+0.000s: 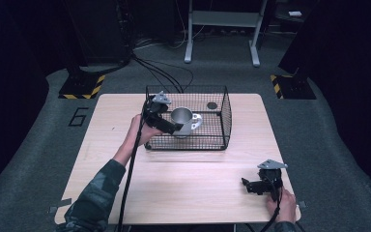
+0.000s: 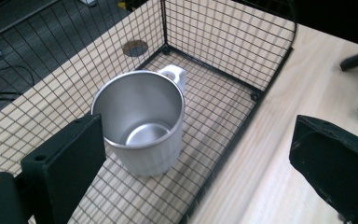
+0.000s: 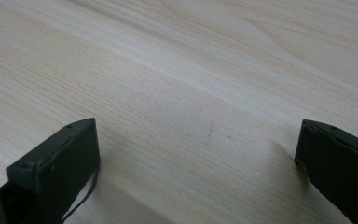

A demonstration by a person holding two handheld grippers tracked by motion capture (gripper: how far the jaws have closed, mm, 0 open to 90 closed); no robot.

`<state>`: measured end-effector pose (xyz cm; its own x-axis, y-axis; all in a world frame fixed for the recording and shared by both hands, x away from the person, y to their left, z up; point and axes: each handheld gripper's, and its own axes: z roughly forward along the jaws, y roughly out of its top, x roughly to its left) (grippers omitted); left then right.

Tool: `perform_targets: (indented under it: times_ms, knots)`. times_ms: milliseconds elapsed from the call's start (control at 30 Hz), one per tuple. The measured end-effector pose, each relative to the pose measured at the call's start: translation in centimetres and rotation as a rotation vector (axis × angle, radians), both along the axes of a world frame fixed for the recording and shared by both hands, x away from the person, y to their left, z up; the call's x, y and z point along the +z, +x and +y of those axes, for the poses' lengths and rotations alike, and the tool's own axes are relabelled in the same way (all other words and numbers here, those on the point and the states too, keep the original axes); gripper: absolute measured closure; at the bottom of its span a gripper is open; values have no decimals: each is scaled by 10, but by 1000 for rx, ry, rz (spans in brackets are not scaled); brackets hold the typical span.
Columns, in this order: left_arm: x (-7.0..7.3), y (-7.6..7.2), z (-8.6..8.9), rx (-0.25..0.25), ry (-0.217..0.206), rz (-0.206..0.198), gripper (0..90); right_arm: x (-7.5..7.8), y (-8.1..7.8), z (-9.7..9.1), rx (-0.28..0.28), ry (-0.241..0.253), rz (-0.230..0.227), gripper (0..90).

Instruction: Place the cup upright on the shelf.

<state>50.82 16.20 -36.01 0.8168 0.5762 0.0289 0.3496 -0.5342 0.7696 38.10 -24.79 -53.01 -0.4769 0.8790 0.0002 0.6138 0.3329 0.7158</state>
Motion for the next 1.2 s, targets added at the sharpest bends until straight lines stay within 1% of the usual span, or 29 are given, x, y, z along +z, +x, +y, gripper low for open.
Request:
perform_targets:
  times_ms: [33, 67, 100, 133, 167, 200, 233, 267, 367, 433, 500, 600, 633, 667, 700, 733, 767, 833, 867, 900, 933, 967, 1000, 1033, 1067, 1100, 1133, 1167, 1200]
  knots:
    - [0, -5, 2, 2, 2, -11, 37, 0, 0, 0, 1, -1, 0, 0]
    - [1, -13, 6, -5, 13, -13, 37, 0, 0, 0, 0, 0, 0, 0]
    - [1, -13, 6, -5, 13, -13, 37, 0, 0, 0, 0, 0, 0, 0]
    - [0, -21, 10, -1, 11, -24, 37, 0, 0, 0, -1, 1, 0, 0]
    - [0, -21, 10, -1, 11, -24, 36, 0, 0, 0, -1, 1, 0, 0]
    - [0, -25, 12, -6, 13, -24, 36, 0, 0, 0, 0, -1, 0, 0]
    - [-1, -30, 14, -3, 14, -36, 37, 0, 0, 0, 0, -1, 0, 0]
    - [-2, -36, 17, -4, 10, -32, 37, 0, 0, 0, 1, -2, -1, 0]
    - [-5, -53, 23, -14, 29, -51, 34, 0, 0, 0, 2, -2, -1, 0]
    - [-8, -64, 28, -14, 31, -55, 34, 0, 0, 0, 1, -2, -1, 0]
    - [-13, -73, 34, -14, 31, -51, 33, 0, 0, 0, 3, -4, -3, 0]
    - [-21, -85, 41, -9, 30, -55, 30, 0, 0, 0, 2, -4, -4, 0]
    - [-24, -89, 44, -5, 34, -52, 30, 0, 0, 0, 2, -4, -4, 0]
    - [-31, -98, 50, 3, 52, -55, 27, 0, 0, 0, 3, -4, -3, 0]
    - [-31, -98, 50, 3, 52, -55, 24, 0, 0, 0, 2, -4, -3, 0]
    - [-34, -102, 53, 5, 58, -55, 24, 0, 0, 0, 2, -4, -3, 0]
    - [-38, -107, 56, 10, 55, -47, 19, 0, 0, 0, 3, -4, -3, 0]
    - [-45, -117, 62, 21, 65, -52, 16, 0, 0, 0, 0, -4, -4, 0]
    - [-52, -125, 66, 42, 69, -53, 12, 0, 0, 0, 0, -4, -3, 0]
    - [-52, -125, 66, 42, 69, -53, 8, 0, 0, 0, 0, -4, -3, 0]
    - [-59, -133, 71, 52, 79, -55, 6, 0, 0, 0, 1, -4, 0, 0]
    - [-59, -133, 71, 52, 79, -55, 5, 0, 0, 0, 1, -4, 0, 0]
    - [-64, -136, 74, 59, 76, -47, 5, 0, 0, 0, 1, -2, -2, 0]
    - [-69, -140, 77, 68, 72, -39, 2, 0, 0, 0, -2, -3, -3, 0]
    - [-81, -146, 83, 87, 67, -29, 2, 0, 0, 0, 0, -3, 1, 0]
    - [-81, -146, 83, 87, 67, -29, 2, 0, 0, 0, 0, -3, 1, 0]
    - [-94, -150, 90, 111, 82, -17, 2, 0, 0, 0, -2, -1, 0, 0]
    - [-94, -150, 90, 111, 82, -17, 2, 0, 0, 0, -5, -2, -4, 0]
    - [-108, -152, 98, 151, 81, -4, 2, 0, 0, 0, -4, 0, -1, 0]
